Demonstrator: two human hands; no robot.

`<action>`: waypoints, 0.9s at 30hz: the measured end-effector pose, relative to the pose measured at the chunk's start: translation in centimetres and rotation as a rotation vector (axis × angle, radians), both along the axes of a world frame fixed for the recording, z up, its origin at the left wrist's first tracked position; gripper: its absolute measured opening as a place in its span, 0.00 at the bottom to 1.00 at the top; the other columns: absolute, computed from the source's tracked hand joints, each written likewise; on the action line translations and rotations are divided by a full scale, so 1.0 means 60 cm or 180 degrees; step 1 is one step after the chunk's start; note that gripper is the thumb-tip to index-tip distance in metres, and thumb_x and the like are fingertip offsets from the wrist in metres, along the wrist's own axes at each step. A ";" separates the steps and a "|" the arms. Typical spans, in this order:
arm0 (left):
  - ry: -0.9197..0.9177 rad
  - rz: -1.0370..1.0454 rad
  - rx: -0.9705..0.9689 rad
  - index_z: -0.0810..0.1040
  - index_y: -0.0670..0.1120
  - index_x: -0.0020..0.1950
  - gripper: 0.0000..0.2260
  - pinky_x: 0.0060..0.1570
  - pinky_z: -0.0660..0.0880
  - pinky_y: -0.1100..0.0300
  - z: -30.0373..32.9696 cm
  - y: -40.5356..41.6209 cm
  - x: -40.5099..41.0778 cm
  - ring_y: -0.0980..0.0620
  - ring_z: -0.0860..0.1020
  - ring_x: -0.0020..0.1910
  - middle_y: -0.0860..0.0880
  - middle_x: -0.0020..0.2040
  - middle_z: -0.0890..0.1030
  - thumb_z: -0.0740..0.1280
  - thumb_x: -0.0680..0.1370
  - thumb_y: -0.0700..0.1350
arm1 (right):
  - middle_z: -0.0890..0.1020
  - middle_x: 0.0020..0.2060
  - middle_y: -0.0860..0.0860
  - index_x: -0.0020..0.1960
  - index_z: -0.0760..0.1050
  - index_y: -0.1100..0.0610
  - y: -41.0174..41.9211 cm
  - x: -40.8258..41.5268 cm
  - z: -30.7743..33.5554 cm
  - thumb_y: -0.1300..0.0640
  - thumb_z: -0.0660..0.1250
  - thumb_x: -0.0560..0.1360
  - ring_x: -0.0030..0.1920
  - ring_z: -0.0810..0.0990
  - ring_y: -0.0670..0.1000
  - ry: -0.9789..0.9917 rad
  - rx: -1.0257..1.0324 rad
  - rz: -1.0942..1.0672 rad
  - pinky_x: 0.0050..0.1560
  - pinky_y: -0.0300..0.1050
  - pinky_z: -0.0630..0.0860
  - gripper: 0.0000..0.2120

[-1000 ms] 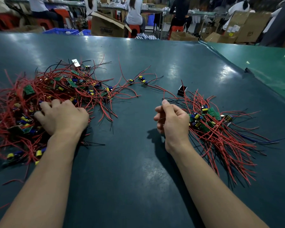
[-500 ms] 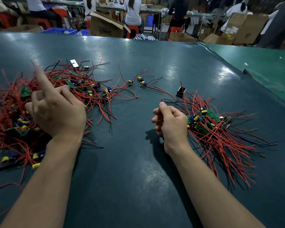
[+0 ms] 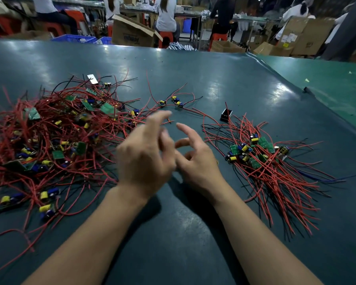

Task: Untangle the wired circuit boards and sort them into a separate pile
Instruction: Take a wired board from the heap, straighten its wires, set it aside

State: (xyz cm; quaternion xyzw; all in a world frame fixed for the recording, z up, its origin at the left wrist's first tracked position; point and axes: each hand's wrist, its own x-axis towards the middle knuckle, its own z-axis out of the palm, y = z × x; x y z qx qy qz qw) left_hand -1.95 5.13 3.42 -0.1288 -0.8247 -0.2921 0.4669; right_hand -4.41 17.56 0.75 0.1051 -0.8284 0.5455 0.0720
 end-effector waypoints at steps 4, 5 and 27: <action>-0.0217 -0.1240 -0.0250 0.78 0.38 0.59 0.15 0.47 0.77 0.52 -0.011 0.033 0.011 0.43 0.81 0.44 0.42 0.48 0.83 0.59 0.76 0.40 | 0.82 0.45 0.50 0.67 0.74 0.54 0.007 0.007 0.013 0.64 0.65 0.76 0.42 0.80 0.51 -0.0089 -0.0440 0.0373 0.47 0.44 0.77 0.20; -0.0256 -0.1418 -0.0277 0.79 0.38 0.58 0.15 0.49 0.76 0.54 -0.012 0.035 0.011 0.43 0.81 0.46 0.42 0.49 0.83 0.59 0.75 0.40 | 0.80 0.42 0.51 0.68 0.73 0.58 0.007 0.012 0.015 0.66 0.63 0.77 0.42 0.78 0.49 -0.0254 -0.0773 0.0498 0.45 0.40 0.76 0.20; -0.1281 0.0196 0.1365 0.63 0.34 0.73 0.28 0.67 0.68 0.47 -0.042 -0.019 -0.064 0.40 0.72 0.66 0.36 0.72 0.64 0.66 0.75 0.39 | 0.83 0.32 0.51 0.43 0.75 0.58 0.038 -0.012 0.043 0.55 0.57 0.83 0.30 0.83 0.49 -0.0558 -0.3851 -0.0500 0.29 0.37 0.77 0.14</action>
